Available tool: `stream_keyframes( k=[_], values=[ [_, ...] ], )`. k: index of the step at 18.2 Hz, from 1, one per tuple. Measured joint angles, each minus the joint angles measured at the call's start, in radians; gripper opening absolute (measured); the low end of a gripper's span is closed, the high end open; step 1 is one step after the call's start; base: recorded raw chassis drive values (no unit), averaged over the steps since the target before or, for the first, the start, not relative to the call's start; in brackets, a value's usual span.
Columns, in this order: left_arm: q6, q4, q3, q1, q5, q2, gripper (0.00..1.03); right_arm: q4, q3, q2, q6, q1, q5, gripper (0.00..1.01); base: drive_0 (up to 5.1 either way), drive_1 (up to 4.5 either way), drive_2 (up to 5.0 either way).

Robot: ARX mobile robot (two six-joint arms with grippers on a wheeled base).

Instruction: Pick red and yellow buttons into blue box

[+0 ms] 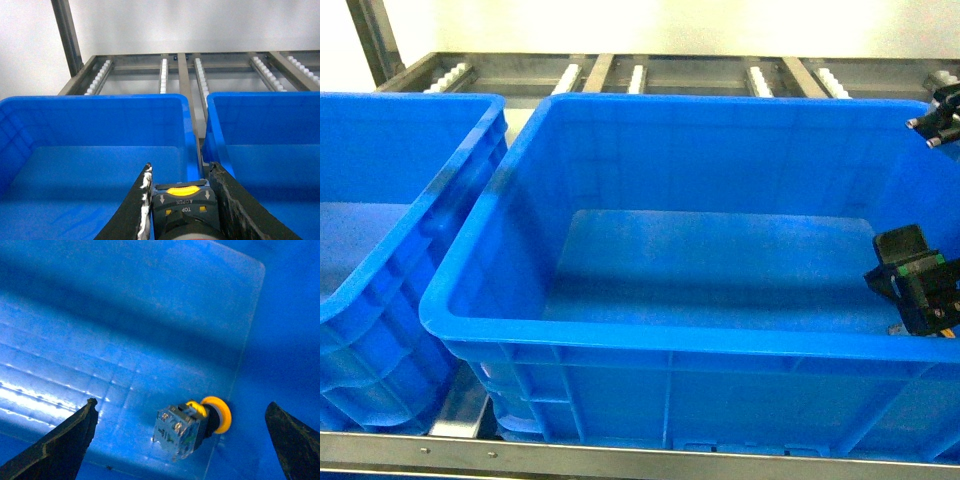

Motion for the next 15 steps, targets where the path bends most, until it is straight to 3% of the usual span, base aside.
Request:
stream_keyframes(
  k=[4, 7, 12, 15],
  values=[
    [0.000, 0.000, 0.000, 0.000, 0.000, 0.000, 0.27, 0.005, 0.012, -0.089, 0.073, 0.029, -0.054, 0.98, 0.0, 0.00, 0.0],
    [0.000, 0.000, 0.000, 0.000, 0.000, 0.000, 0.27, 0.039, 0.000, -0.243, 0.128, 0.019, -0.096, 0.98, 0.0, 0.00, 0.0],
    [0.000, 0.001, 0.000, 0.000, 0.000, 0.000, 0.27, 0.059, -0.085, -0.442, 0.188, -0.068, -0.148, 0.98, 0.0, 0.00, 0.0],
    [0.000, 0.000, 0.000, 0.000, 0.000, 0.000, 0.27, 0.090, -0.186, -0.630, 0.193, -0.132, -0.189, 0.98, 0.0, 0.00, 0.0]
  ],
)
